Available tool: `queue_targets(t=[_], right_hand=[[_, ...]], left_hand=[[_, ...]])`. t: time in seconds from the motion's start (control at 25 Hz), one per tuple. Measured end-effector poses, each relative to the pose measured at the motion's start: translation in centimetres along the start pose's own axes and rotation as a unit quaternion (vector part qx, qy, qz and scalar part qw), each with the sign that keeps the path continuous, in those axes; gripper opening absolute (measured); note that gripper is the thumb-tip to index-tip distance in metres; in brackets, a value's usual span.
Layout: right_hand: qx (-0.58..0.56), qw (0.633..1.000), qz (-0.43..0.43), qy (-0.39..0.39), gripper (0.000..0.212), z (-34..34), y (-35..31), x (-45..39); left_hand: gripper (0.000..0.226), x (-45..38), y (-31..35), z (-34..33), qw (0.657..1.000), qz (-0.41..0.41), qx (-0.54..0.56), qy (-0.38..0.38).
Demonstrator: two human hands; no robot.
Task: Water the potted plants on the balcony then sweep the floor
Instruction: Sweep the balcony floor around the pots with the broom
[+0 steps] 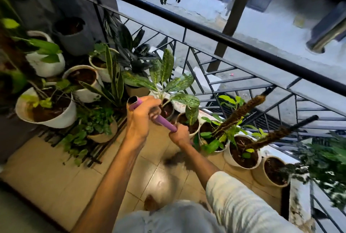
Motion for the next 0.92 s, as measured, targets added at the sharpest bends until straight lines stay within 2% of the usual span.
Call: queue_targets(t=[0.12, 0.24, 0.48, 0.6, 0.8, 0.92], right_hand=[[0.009, 1.000, -0.012, 0.019, 0.029, -0.4, -0.6, -0.4], [0.044, 0.999, -0.005, 0.000, 0.033, -2.8, -2.0, -0.3], [0.054, 0.996, 0.022, -0.074, 0.020, -9.2, -7.3, 1.3], [0.042, 0.992, 0.042, -0.112, 0.026, -11.4, -10.0, 0.3], [0.031, 0.996, 0.024, -0.080, 0.027, -10.1, -13.6, -2.2], [0.048, 0.996, 0.020, -0.066, 0.030, -8.8, -16.0, -5.4]], left_hand=[[0.039, -0.8, 0.0, 1.8, 0.999, 0.003, -0.001, 0.036], [0.038, -0.2, 0.4, 4.5, 0.994, 0.023, 0.040, 0.104], [0.042, -1.4, 4.7, 10.6, 0.995, 0.043, -0.058, 0.065], [0.040, -1.8, 5.1, 11.7, 0.996, 0.025, -0.053, 0.064], [0.045, -3.0, 4.9, 13.7, 0.996, -0.046, -0.026, 0.069], [0.047, -5.1, 4.5, 15.9, 0.990, -0.073, 0.015, 0.121]])
Point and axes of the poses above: each hand's wrist, its own x-axis away from the middle knuckle, its own z-axis out of the back of the hand, y = z × x, the point moved 6 cm from there along -x, towards the middle knuckle, and after that the axes turned 14 degrees about -y, right-handed, at the moved point
